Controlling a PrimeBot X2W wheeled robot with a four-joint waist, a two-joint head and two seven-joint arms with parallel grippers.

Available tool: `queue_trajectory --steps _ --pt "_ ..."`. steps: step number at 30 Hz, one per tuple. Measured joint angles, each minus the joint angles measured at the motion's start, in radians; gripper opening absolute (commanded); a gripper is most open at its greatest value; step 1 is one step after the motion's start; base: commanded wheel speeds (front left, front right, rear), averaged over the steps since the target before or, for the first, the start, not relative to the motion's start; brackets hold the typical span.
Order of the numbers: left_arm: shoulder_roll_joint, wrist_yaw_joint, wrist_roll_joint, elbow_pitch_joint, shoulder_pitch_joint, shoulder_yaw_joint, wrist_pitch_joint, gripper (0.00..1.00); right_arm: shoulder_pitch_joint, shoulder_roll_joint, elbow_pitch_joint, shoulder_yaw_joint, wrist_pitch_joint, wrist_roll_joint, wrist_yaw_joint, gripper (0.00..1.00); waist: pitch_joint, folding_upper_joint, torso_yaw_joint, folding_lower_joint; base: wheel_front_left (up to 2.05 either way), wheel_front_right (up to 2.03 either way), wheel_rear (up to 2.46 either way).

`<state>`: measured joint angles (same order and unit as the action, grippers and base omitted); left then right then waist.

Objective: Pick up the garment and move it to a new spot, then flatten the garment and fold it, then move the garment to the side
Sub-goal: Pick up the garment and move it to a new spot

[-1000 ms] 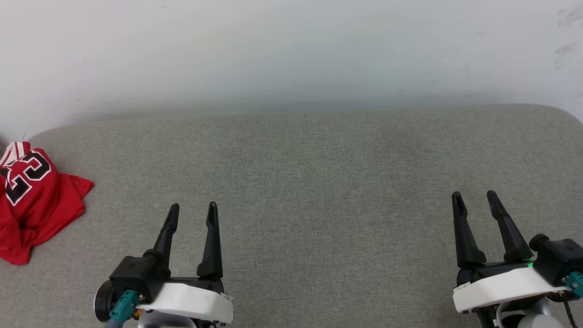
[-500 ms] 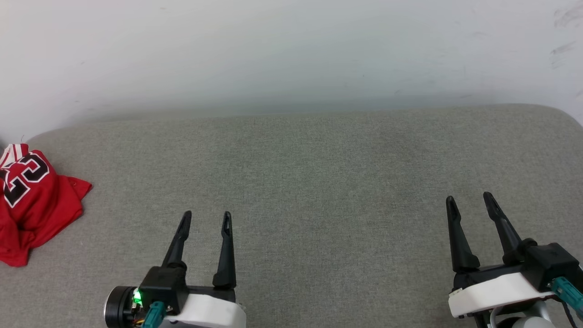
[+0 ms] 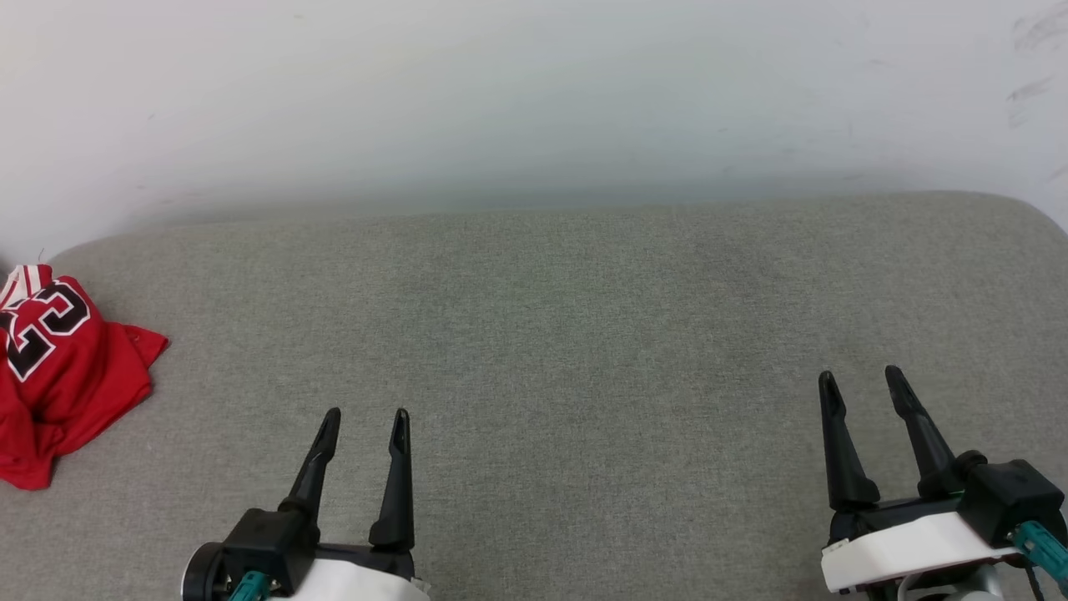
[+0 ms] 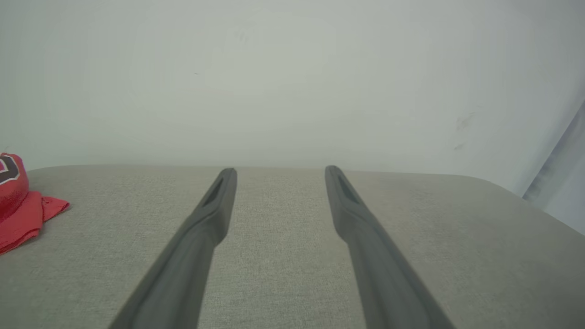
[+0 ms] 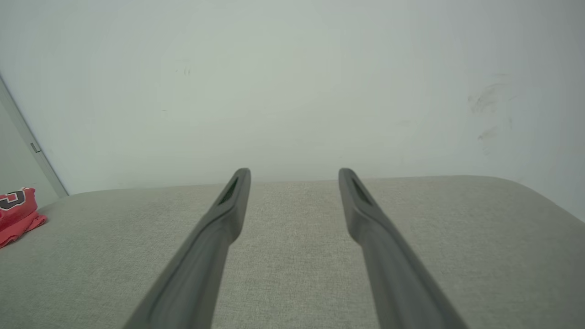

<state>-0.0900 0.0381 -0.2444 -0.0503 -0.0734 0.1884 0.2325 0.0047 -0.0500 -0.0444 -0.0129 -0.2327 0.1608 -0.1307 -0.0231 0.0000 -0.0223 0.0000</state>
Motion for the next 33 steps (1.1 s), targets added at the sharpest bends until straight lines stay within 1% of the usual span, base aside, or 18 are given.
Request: queue_trajectory --steps 4,6,10,17,22,27,33 --pt "0.018 -0.086 0.037 0.02 -0.013 -0.021 0.008 1.0 0.001 0.0 -0.024 -0.003 -0.008 0.026 0.0 1.0 0.001 0.0 -0.003 0.0 0.0 0.0 0.0" --pt "0.026 -0.104 0.059 0.026 -0.02 -0.032 0.01 1.0 0.002 0.0 -0.034 -0.001 -0.011 0.024 0.0 1.0 0.001 0.0 -0.004 0.0 0.0 0.0 0.0" --pt "0.034 -0.126 0.095 0.029 -0.023 -0.045 0.018 1.0 0.002 0.0 -0.044 -0.003 -0.017 0.003 0.0 1.0 0.001 0.0 -0.008 0.0 0.0 0.0 0.0" --pt "0.038 -0.147 0.142 0.04 -0.025 -0.04 0.028 1.0 0.002 0.0 -0.045 -0.001 -0.031 -0.03 0.0 1.0 -0.001 0.0 -0.006 0.0 0.0 0.0 0.0" --pt "0.039 -0.153 0.134 0.04 -0.025 -0.04 0.029 1.0 0.004 0.0 -0.043 -0.004 -0.031 -0.021 0.0 1.0 -0.004 0.0 0.013 0.0 0.0 0.0 0.0" --pt "0.039 -0.154 0.123 0.046 -0.025 -0.059 0.03 1.0 0.006 0.0 -0.034 -0.017 -0.031 -0.013 0.0 1.0 -0.01 0.0 0.047 0.0 0.0 0.0 0.0" --pt "0.039 -0.153 0.121 0.047 -0.02 -0.067 0.03 1.0 0.008 0.0 -0.03 -0.036 -0.031 -0.01 0.0 1.0 -0.019 0.0 0.116 0.0 0.0 0.0 0.0"
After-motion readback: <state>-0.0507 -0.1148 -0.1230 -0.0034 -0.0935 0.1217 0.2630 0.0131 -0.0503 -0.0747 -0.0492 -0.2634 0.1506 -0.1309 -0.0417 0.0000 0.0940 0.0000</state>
